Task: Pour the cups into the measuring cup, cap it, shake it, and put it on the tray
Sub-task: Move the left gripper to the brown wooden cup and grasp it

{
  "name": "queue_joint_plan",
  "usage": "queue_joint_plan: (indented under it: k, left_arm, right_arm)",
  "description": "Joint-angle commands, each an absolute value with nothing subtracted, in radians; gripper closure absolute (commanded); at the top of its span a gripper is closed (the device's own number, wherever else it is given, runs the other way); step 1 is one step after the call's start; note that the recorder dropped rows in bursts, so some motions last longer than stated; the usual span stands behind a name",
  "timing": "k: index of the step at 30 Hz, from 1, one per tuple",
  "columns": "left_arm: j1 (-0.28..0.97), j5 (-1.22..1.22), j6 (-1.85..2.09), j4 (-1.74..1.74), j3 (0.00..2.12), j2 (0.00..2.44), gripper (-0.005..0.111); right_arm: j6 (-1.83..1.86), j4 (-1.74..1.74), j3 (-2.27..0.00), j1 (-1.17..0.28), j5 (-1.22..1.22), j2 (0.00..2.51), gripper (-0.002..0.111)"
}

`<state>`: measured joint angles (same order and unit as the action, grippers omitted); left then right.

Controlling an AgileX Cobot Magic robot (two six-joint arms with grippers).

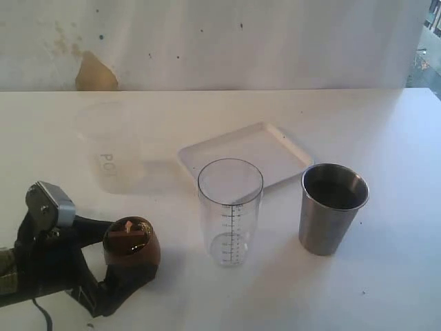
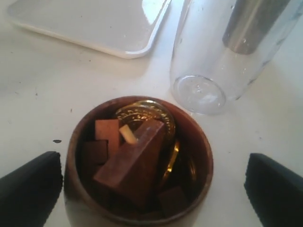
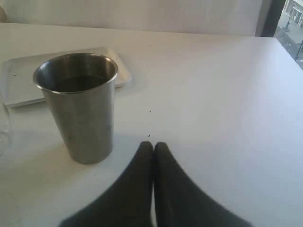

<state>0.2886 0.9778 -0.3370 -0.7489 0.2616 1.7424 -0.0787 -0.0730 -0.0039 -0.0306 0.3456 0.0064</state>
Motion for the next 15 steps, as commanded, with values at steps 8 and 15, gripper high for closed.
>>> queue_joint_plan:
  k: [8, 15]
  left_arm:
    - [0.292, 0.919, -0.283, -0.776, 0.338, 1.799, 0.002]
    - [0.292, 0.919, -0.283, -0.794, 0.377, 1.828, 0.002]
  right_arm:
    - [-0.084, -0.079, 0.000, -0.032, 0.343, 0.000, 0.108]
    - [-0.084, -0.079, 0.000, -0.032, 0.343, 0.000, 0.108]
